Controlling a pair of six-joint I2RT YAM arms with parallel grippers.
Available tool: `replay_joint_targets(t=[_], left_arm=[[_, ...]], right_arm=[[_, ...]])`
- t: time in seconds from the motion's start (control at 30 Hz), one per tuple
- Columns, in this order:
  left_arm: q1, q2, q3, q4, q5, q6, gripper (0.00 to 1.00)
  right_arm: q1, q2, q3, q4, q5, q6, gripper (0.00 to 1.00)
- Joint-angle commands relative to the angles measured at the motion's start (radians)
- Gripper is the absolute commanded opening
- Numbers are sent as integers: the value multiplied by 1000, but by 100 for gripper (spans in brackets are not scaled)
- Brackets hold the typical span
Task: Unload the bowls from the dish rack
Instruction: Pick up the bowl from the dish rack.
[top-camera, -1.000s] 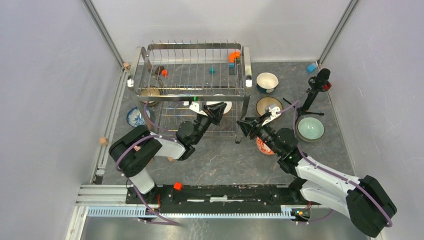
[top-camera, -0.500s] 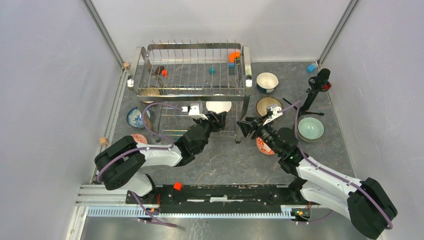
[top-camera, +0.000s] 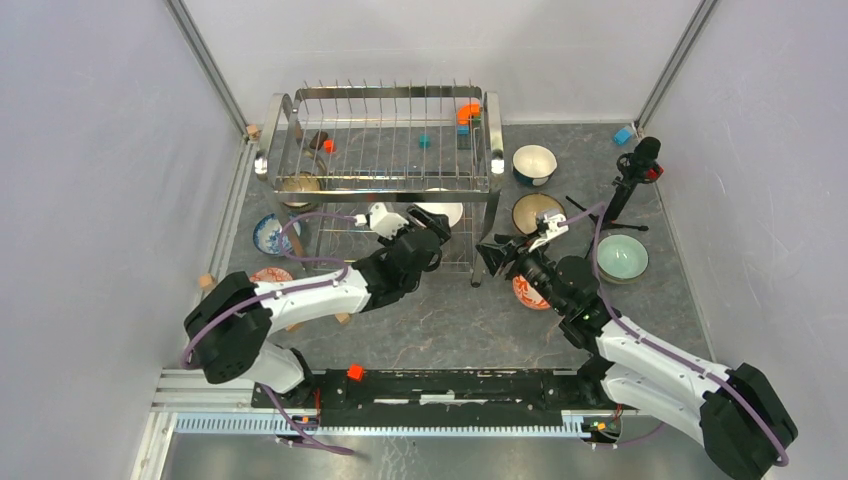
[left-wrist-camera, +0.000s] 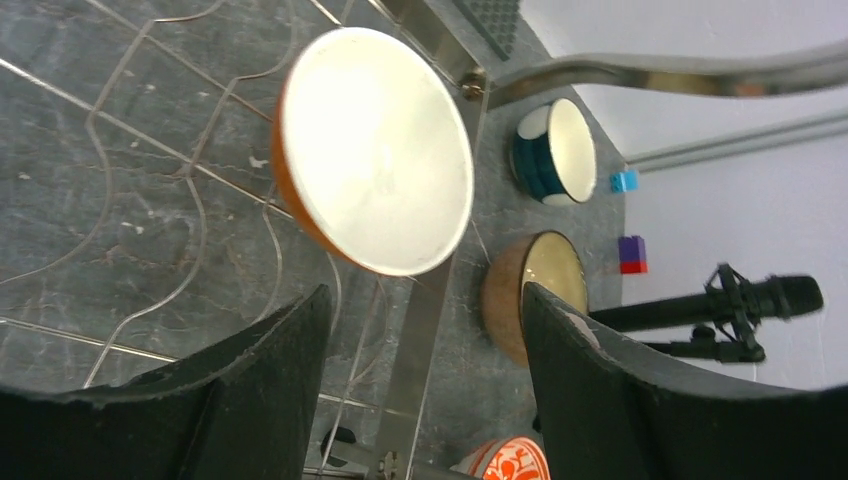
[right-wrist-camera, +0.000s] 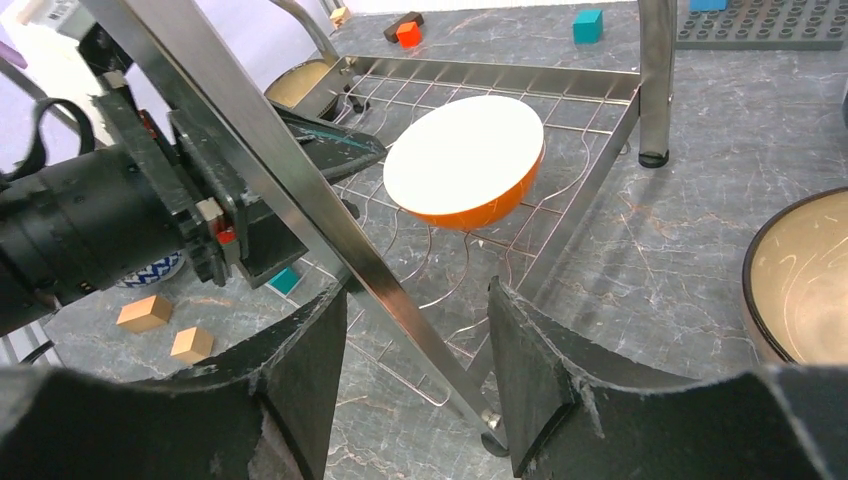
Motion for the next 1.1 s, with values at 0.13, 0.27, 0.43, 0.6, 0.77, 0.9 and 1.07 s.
replay_joint_targets(t=[0.13, 0.27, 0.43, 0.6, 0.77, 0.9, 1.07], left_arm=[[52, 76, 159, -346, 0, -297, 74], [89, 127, 192, -347, 39, -315, 72], [116, 198, 248, -357, 51, -317, 68], [141, 247, 268, -333, 67, -305, 60], [154, 265, 257, -282, 80, -283, 40], [153, 250, 225, -235, 101, -284, 27], [153, 217, 193, -208, 108, -277, 11]], right_arm=[[-8, -38, 10, -12, 19, -1, 60], [-9, -46, 6, -13, 10, 1, 61], [-8, -50, 1, -15, 5, 4, 61], [-8, -47, -1, -13, -3, 6, 61], [-8, -42, -3, -8, -5, 8, 61], [-8, -36, -6, 2, -5, 10, 61], [-8, -21, -7, 13, -10, 23, 61]])
